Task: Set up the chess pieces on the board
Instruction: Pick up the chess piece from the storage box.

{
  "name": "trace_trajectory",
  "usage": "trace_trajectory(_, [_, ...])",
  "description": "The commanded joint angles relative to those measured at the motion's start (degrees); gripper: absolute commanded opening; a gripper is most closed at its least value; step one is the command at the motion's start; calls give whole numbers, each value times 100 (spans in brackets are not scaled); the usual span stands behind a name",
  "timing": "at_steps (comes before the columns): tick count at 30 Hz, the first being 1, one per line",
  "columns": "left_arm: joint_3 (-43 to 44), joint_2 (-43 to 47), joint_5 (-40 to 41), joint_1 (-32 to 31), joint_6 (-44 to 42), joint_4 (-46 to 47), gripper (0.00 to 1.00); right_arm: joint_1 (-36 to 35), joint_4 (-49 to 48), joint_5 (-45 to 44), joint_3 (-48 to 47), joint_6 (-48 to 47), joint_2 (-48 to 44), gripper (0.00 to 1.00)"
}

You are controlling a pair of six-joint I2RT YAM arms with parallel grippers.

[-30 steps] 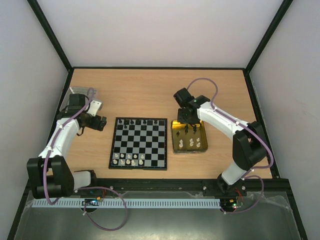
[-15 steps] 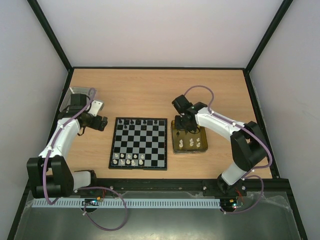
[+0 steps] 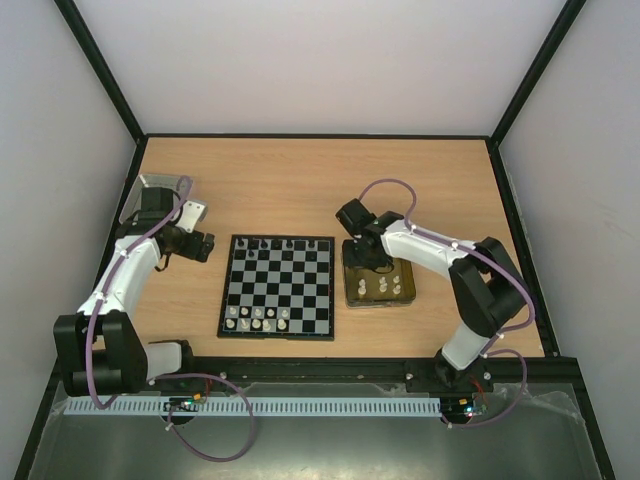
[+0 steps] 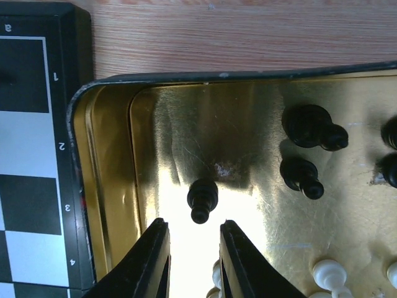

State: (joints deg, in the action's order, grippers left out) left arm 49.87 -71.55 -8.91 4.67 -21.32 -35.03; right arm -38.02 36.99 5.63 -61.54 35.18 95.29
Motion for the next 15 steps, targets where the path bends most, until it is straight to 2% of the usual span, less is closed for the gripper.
trace_trajectory(1, [102, 31, 76, -27, 43, -92, 93, -30, -50, -172, 21, -8, 162, 22])
trace_trajectory(15, [67, 88, 100, -27, 40, -105, 93, -21, -184, -233, -39, -11, 425, 17])
